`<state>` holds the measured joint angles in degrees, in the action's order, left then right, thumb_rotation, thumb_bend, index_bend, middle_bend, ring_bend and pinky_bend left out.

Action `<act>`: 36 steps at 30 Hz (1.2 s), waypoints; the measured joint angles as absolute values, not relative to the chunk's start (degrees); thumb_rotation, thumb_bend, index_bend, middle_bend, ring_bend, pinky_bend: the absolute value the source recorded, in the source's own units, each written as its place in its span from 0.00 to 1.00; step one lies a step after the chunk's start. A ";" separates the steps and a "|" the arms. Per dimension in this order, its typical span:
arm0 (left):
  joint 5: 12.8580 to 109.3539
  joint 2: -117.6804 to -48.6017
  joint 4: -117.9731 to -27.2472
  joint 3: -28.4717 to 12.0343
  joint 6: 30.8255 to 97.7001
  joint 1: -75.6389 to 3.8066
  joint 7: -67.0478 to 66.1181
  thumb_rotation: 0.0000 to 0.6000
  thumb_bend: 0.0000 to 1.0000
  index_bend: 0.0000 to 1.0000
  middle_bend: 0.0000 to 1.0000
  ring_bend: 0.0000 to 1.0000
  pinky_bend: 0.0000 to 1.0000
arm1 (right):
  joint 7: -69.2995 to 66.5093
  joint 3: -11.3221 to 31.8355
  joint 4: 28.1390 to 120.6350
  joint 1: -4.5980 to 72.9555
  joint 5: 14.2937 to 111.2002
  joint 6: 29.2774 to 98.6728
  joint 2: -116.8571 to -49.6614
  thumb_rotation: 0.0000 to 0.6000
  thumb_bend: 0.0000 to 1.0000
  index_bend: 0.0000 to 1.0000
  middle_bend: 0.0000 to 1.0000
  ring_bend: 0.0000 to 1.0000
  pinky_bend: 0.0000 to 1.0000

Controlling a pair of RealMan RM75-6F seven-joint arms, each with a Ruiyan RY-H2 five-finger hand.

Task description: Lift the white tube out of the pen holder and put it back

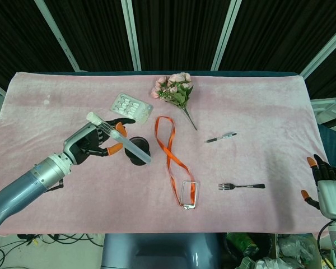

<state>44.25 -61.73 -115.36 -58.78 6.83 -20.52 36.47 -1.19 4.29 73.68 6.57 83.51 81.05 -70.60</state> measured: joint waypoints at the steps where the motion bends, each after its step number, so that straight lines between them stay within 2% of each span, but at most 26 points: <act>1: 46.48 -62.33 -115.39 -58.66 7.87 -20.16 35.26 1.00 0.43 0.59 0.16 0.00 0.00 | -1.37 4.27 73.50 6.53 84.12 81.83 -70.71 1.00 0.15 0.00 0.04 0.12 0.18; 6: 55.66 -64.36 -116.02 -55.36 16.74 -19.71 28.21 1.00 0.43 0.59 0.16 0.00 0.00 | -2.52 4.02 72.97 6.33 87.20 85.19 -71.01 1.00 0.15 0.00 0.04 0.12 0.18; 15: 68.05 -69.04 -114.12 -44.78 38.17 -21.67 4.51 1.00 0.43 0.59 0.17 0.00 0.00 | -1.61 3.45 74.47 5.96 88.44 86.32 -70.32 1.00 0.15 0.00 0.04 0.12 0.18; 21: 73.41 -74.66 -108.24 -38.53 50.35 -25.13 -18.04 1.00 0.43 0.59 0.17 0.00 0.00 | -1.13 3.46 75.30 5.94 87.98 85.81 -69.83 1.00 0.16 0.00 0.04 0.12 0.18; 24: 76.60 -78.33 -102.07 -35.29 56.17 -28.19 -28.61 1.00 0.43 0.59 0.17 0.00 0.00 | -1.06 3.43 75.38 5.96 88.27 86.02 -69.71 1.00 0.15 0.00 0.04 0.12 0.18; 30: 81.45 -82.98 -93.35 -29.81 63.45 -33.32 -35.52 1.00 0.43 0.60 0.17 0.00 0.00 | -1.06 3.46 75.32 5.95 88.02 85.82 -69.69 1.00 0.15 0.00 0.04 0.12 0.18; 33: 79.74 -83.02 -94.64 -29.34 63.01 -33.63 -33.19 1.00 0.43 0.60 0.17 0.00 0.00 | -1.00 3.54 75.26 5.98 87.80 85.68 -69.76 1.00 0.15 0.00 0.04 0.12 0.18; 36: 74.23 -81.91 -99.60 -29.88 60.65 -33.16 -26.84 1.00 0.43 0.60 0.16 0.00 0.00 | -0.67 3.67 75.13 5.99 87.63 85.69 -69.98 1.00 0.15 0.00 0.04 0.12 0.18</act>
